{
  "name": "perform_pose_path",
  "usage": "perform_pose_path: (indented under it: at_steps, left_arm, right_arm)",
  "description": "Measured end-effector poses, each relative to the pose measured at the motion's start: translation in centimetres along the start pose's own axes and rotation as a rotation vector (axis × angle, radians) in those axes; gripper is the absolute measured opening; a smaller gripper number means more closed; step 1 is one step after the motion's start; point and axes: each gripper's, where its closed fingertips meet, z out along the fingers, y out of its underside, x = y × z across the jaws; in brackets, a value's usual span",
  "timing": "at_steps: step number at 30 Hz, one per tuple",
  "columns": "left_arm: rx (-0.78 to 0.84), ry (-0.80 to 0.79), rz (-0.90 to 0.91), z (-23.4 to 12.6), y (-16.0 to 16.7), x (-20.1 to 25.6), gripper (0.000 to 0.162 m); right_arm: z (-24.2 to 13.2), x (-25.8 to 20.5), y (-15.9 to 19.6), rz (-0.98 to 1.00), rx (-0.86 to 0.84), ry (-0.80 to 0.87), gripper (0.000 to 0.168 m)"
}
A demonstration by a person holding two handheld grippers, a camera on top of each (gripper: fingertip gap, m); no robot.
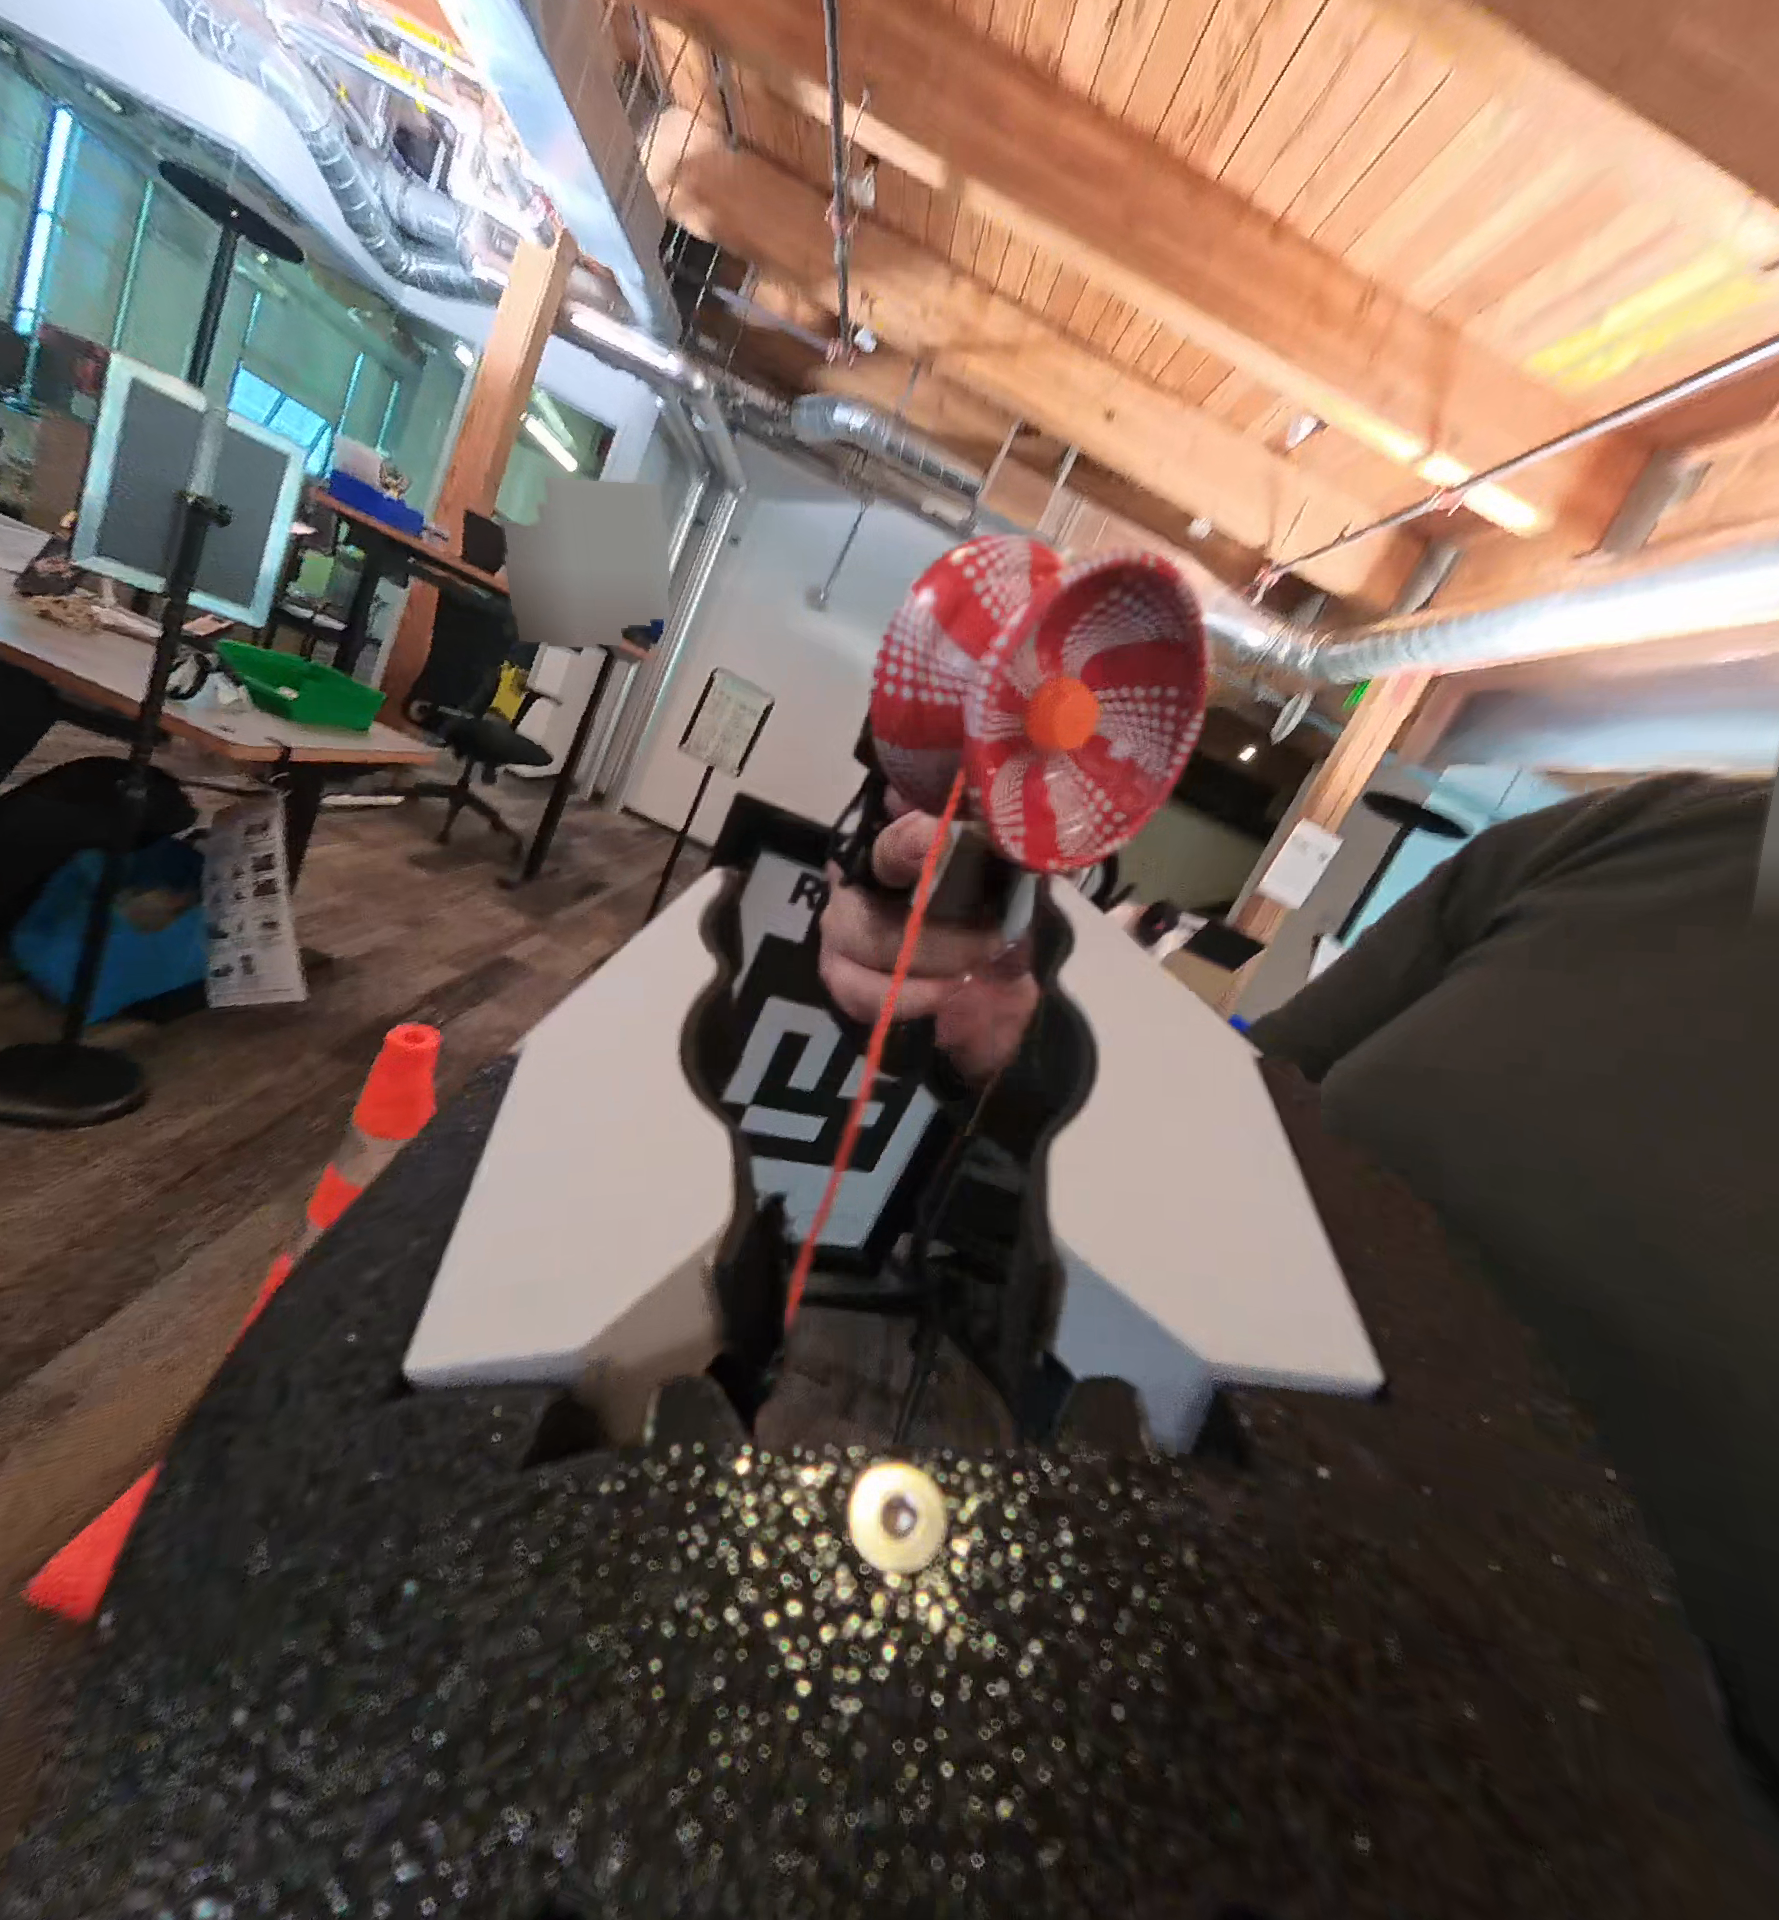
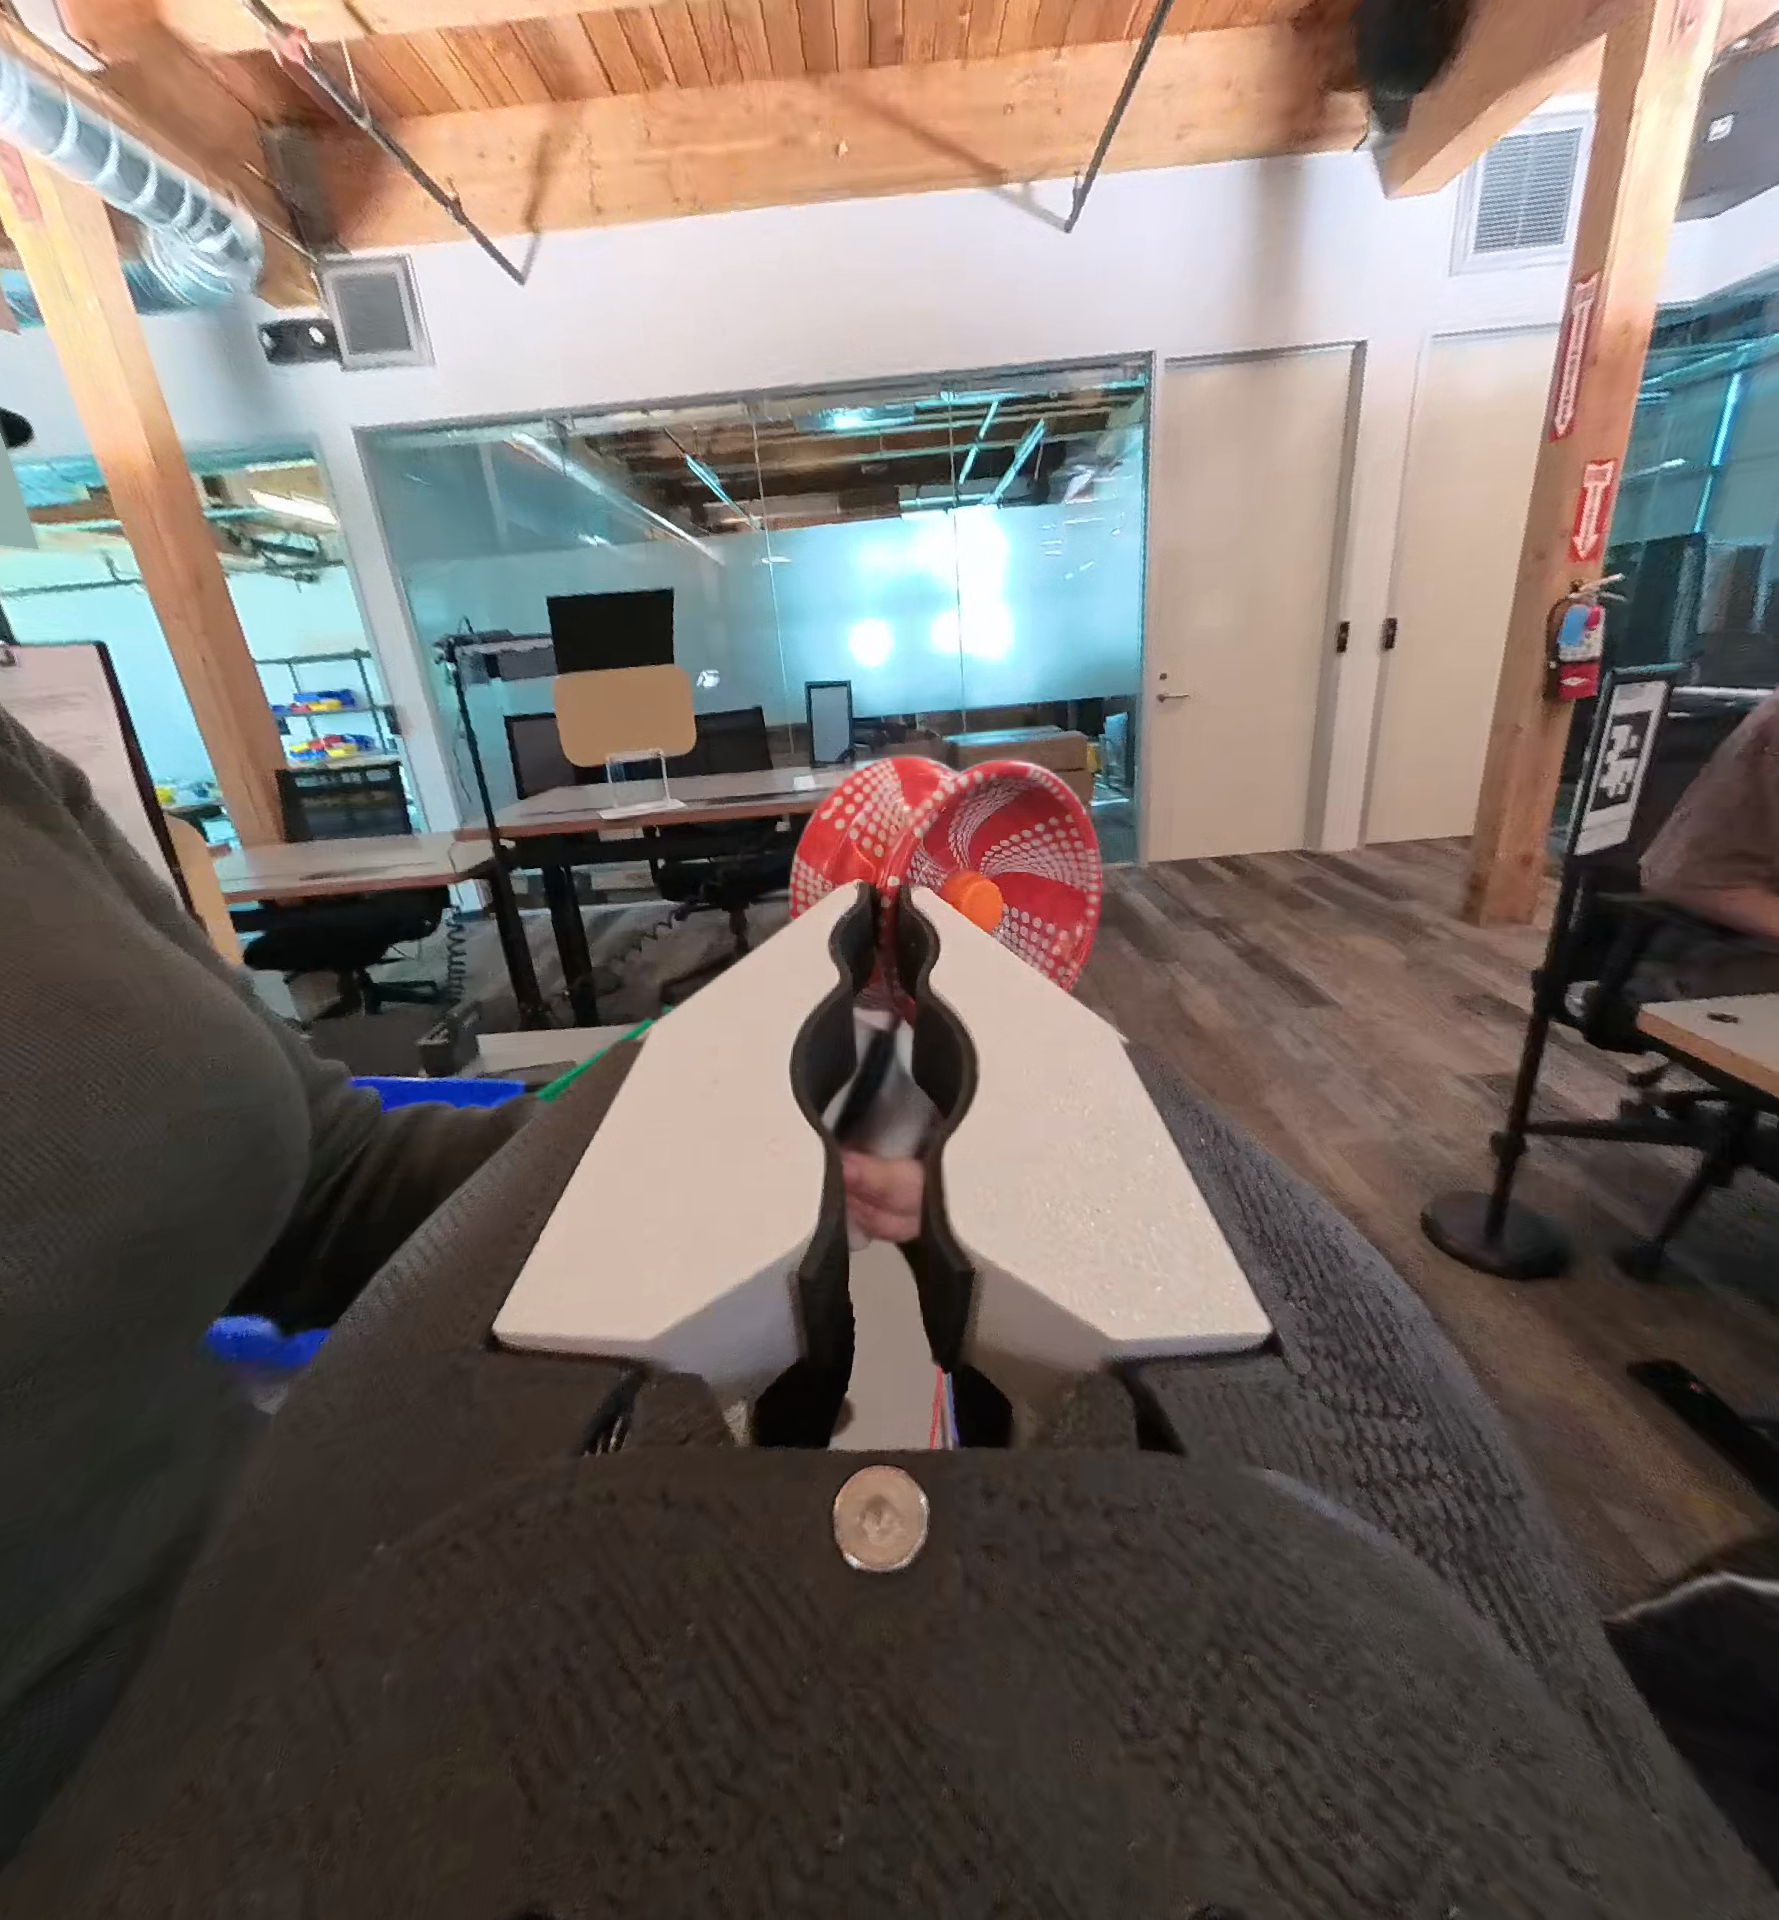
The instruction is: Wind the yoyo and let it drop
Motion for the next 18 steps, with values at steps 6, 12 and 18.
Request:
perform_pose_path:
  at_steps: [6, 12, 18]
  left_arm:
    - [-0.095, -0.048, 0.027, 1.0, 2.6, -0.7, 0.038]
    - [-0.401, -0.063, 0.126, 2.5, 7.3, 0.6, 0.0]
    - [-0.458, -0.096, 0.446, 2.4, 1.4, 3.6, 0.0]
  right_arm:
    - [0.1, 0.5, 0.0, -0.014, -0.017, 0.02, 0.001]
    - [-0.7, 4.6, 0.6, -0.188, -0.093, 0.279, 0.0]
    - [-2.3, 4.9, 6.2, -0.373, -0.484, 0.263, 0.001]
